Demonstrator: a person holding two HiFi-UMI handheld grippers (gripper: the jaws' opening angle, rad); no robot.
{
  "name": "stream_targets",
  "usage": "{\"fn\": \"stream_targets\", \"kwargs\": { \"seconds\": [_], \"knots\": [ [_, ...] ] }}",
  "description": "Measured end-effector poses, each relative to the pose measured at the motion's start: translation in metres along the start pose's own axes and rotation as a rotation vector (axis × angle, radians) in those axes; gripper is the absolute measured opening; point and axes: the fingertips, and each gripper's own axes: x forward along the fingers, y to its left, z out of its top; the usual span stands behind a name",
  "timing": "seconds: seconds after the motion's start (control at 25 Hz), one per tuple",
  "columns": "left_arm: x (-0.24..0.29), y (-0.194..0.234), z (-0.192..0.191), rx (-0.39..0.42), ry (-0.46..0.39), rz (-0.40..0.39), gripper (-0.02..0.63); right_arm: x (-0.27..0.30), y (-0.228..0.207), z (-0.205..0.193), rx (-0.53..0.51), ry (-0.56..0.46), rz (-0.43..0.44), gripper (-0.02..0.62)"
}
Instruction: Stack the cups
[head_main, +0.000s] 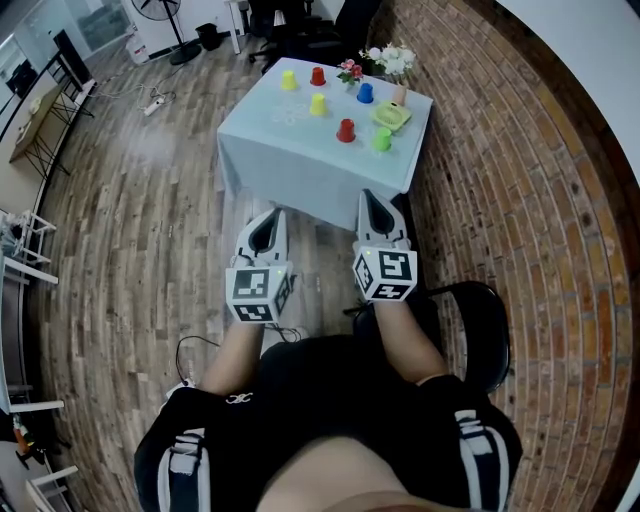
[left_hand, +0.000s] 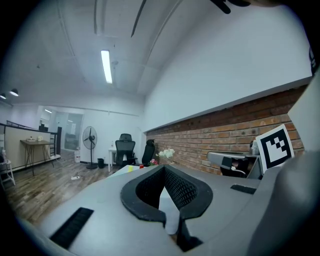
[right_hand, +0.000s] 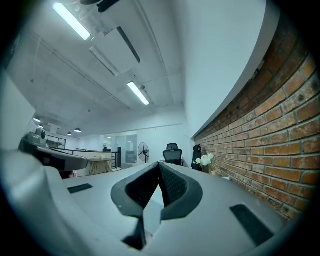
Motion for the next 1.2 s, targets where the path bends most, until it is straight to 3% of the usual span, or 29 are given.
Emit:
{"fn": "stream_targets", "kwargs": {
  "seconds": [0.56,1.2],
  "knots": [
    [-0.003,0.079,-0.013,-0.014,0.001,-0.012,0.003,0.042,0.05,-0.004,0.008,-0.011,-0.044,0.002],
    [0.05,0.148,-0.016,0.007,-0.011,0.038,0.003,0.135,0.05,-0.026,0.022,-0.018,-0.041,0.002]
  ]
}}
